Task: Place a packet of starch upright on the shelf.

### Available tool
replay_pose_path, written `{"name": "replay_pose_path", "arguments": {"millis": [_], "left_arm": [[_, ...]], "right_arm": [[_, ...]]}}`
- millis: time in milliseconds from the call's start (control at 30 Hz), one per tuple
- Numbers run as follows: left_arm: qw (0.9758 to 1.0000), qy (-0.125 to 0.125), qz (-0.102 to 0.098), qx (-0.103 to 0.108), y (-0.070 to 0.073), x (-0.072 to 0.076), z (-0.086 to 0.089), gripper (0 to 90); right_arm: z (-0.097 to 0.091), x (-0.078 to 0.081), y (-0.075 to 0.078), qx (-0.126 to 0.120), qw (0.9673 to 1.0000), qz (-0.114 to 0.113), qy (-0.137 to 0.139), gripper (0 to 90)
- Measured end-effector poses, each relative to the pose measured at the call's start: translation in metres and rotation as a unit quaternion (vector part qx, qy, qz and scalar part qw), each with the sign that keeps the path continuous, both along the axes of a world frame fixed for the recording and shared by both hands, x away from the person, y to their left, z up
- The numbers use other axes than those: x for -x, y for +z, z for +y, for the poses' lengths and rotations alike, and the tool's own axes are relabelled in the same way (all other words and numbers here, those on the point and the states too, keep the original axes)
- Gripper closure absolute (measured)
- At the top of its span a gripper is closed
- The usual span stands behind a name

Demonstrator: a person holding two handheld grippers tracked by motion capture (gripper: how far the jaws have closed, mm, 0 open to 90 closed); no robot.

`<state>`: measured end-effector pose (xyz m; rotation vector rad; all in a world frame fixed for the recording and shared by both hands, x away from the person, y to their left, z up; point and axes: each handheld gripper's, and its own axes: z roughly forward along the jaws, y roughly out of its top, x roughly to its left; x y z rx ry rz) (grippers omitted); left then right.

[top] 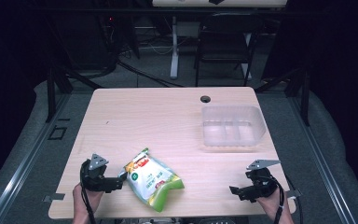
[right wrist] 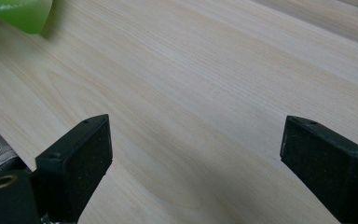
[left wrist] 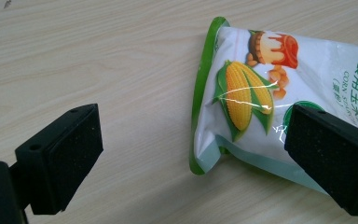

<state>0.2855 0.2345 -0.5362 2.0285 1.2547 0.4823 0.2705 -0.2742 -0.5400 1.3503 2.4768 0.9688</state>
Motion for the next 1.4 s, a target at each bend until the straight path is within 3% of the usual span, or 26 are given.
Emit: {"name": "replay_pose_path", "arguments": {"millis": [233,667,967,1100,1233,1267,1400], "left_arm": [[1.0000,0.000,0.006,0.000,-0.001,0.000,0.001,4.1],[0.9999,0.007,0.007,-0.002,-0.001,-0.002,0.001,4.0],[0.9998,0.016,0.003,0.013,0.000,-0.003,0.006,3.6],[0.9997,0.017,0.003,0.015,0.000,-0.002,0.006,3.6],[0.9998,0.015,0.007,0.014,0.000,-0.003,0.005,3.6],[0.9998,0.013,0.008,0.015,0.000,-0.003,0.005,3.6],[0.9998,0.013,0.007,0.015,0.000,-0.003,0.005,3.6]], "right_arm": [[0.012,0.002,0.004,-0.003,0.9996,-0.014,0.023,12.5],[0.049,-0.001,0.003,0.011,0.9963,-0.011,0.084,14.3],[0.086,0.001,0.003,0.028,0.9906,-0.018,0.133,17.2],[0.096,-0.002,0.002,0.019,0.9891,-0.009,0.146,19.7],[0.115,-0.004,0.000,0.021,0.9870,-0.017,0.158,23.4],[0.125,-0.004,0.000,0.029,0.9845,-0.022,0.172,25.1],[0.140,-0.006,-0.002,0.036,0.9815,-0.028,0.186,28.0]]}}
